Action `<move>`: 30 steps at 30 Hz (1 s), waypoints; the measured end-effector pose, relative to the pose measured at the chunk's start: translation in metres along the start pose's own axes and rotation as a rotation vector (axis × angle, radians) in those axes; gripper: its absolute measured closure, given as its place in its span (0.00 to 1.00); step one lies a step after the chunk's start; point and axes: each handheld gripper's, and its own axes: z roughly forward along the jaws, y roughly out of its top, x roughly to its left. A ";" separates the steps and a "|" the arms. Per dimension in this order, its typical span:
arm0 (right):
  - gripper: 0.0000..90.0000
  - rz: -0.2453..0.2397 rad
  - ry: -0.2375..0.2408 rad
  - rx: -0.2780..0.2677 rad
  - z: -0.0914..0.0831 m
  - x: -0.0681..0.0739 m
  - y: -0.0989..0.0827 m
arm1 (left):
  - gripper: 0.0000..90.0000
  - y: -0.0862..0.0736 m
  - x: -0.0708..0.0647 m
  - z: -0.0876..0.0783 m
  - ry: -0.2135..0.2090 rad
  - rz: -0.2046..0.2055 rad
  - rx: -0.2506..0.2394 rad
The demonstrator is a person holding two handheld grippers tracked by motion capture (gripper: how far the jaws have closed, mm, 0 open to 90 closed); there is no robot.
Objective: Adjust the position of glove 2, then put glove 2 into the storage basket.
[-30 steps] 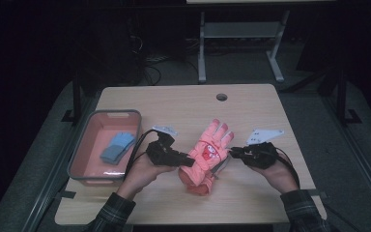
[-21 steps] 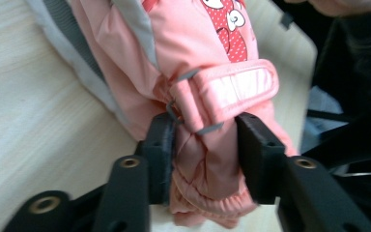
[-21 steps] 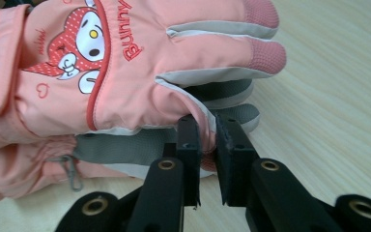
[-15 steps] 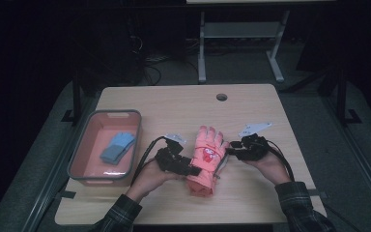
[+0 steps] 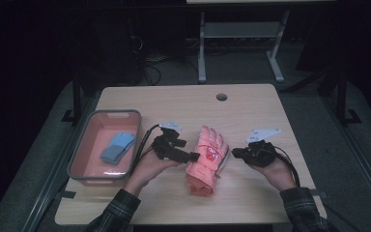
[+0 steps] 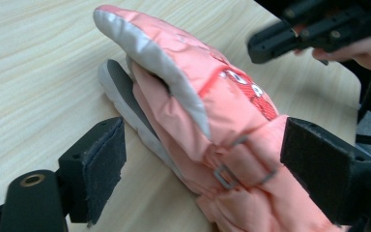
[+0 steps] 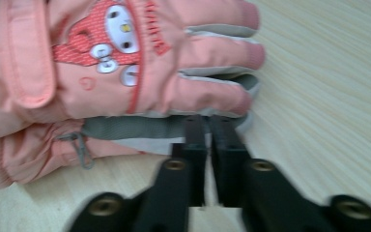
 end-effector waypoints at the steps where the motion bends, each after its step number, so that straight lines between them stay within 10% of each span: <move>1: 1.00 -0.002 0.006 -0.004 0.001 0.003 -0.002 | 0.16 0.002 0.000 0.003 0.000 -0.001 0.004; 16: 1.00 -0.045 0.063 0.080 0.027 0.022 -0.010 | 0.14 0.013 -0.002 0.044 0.043 0.024 0.053; 30: 1.00 -0.054 0.089 0.110 0.042 0.028 -0.011 | 0.14 -0.005 0.010 0.070 -0.015 -0.032 0.125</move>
